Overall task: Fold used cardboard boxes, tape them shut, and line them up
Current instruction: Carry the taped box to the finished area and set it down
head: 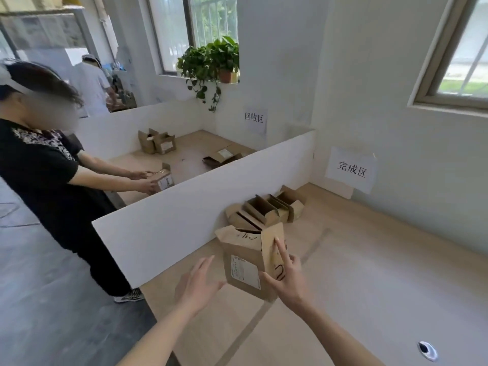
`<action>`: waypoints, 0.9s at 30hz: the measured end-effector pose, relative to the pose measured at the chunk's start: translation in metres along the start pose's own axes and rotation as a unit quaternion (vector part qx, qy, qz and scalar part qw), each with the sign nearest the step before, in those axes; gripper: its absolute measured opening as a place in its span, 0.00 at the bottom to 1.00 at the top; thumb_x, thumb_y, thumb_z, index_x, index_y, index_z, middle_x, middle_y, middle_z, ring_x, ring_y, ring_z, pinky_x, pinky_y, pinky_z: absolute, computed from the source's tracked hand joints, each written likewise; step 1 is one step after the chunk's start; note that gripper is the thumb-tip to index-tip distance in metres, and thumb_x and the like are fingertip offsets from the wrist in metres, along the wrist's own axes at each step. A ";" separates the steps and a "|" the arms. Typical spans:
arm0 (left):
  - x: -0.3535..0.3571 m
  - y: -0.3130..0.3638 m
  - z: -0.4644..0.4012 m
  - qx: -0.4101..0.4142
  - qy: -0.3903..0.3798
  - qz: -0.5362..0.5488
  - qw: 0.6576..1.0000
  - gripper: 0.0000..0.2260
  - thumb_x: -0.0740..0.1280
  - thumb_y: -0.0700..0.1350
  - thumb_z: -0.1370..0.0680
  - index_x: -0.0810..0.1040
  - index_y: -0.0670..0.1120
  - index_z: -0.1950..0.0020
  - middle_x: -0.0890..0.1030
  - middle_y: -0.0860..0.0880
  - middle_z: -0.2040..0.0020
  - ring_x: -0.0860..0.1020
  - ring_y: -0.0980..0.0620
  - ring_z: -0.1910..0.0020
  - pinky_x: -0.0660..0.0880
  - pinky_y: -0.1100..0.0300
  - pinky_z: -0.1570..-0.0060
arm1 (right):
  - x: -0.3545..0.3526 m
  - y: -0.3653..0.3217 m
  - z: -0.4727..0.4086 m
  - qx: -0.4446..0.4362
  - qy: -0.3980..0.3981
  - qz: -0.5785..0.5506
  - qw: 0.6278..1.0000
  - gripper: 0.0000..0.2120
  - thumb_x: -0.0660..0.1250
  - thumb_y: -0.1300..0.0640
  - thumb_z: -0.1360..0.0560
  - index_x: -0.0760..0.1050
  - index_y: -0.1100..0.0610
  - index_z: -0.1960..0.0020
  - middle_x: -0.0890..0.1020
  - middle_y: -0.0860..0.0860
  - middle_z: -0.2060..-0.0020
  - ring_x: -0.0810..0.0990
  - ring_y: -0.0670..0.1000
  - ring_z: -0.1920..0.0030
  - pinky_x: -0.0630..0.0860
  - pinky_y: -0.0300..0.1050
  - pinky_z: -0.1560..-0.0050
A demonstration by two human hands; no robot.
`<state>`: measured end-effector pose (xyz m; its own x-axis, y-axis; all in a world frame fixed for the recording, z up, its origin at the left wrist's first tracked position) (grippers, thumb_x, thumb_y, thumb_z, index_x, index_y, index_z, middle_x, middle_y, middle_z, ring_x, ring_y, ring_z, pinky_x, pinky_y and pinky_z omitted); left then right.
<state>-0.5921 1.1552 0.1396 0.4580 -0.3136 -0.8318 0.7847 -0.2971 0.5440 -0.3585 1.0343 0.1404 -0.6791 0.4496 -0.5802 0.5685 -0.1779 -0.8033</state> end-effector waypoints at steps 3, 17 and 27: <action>0.003 -0.033 -0.036 -0.023 -0.019 0.002 1.000 0.37 0.68 0.66 0.26 0.57 0.60 0.21 0.59 0.57 0.20 0.62 0.51 0.23 0.67 0.46 0.29 | 0.034 0.005 -0.026 0.008 -0.009 0.002 1.000 0.45 0.73 0.37 0.29 0.45 0.23 0.26 0.65 0.49 0.34 0.71 0.49 0.42 0.79 0.49 0.40; 0.055 -0.167 -0.203 0.004 -0.151 0.017 0.988 0.35 0.67 0.59 0.22 0.55 0.57 0.19 0.52 0.54 0.19 0.55 0.53 0.21 0.59 0.51 0.25 | 0.197 0.073 -0.117 0.114 0.017 0.038 0.993 0.48 0.74 0.40 0.28 0.43 0.28 0.22 0.59 0.48 0.25 0.72 0.52 0.37 0.75 0.52 0.36; 0.089 -0.197 -0.259 0.049 -0.207 -0.028 0.977 0.38 0.61 0.72 0.28 0.53 0.63 0.21 0.57 0.58 0.20 0.65 0.50 0.25 0.69 0.46 0.30 | 0.239 0.093 -0.149 0.150 0.088 0.048 0.984 0.50 0.76 0.50 0.27 0.45 0.37 0.19 0.61 0.47 0.22 0.66 0.51 0.27 0.72 0.49 0.35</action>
<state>-0.5979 1.4197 -0.0699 0.1904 -0.6266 -0.7557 0.7513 -0.4025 0.5230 -0.3984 1.2553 -0.0528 -0.5227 0.5585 -0.6441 0.4451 -0.4655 -0.7650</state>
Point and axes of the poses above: each hand's wrist, its own z-axis away from the middle knuckle, its own x-axis out of the palm, y = z × x, the point moved 1 cm from there along -z, towards the middle knuckle
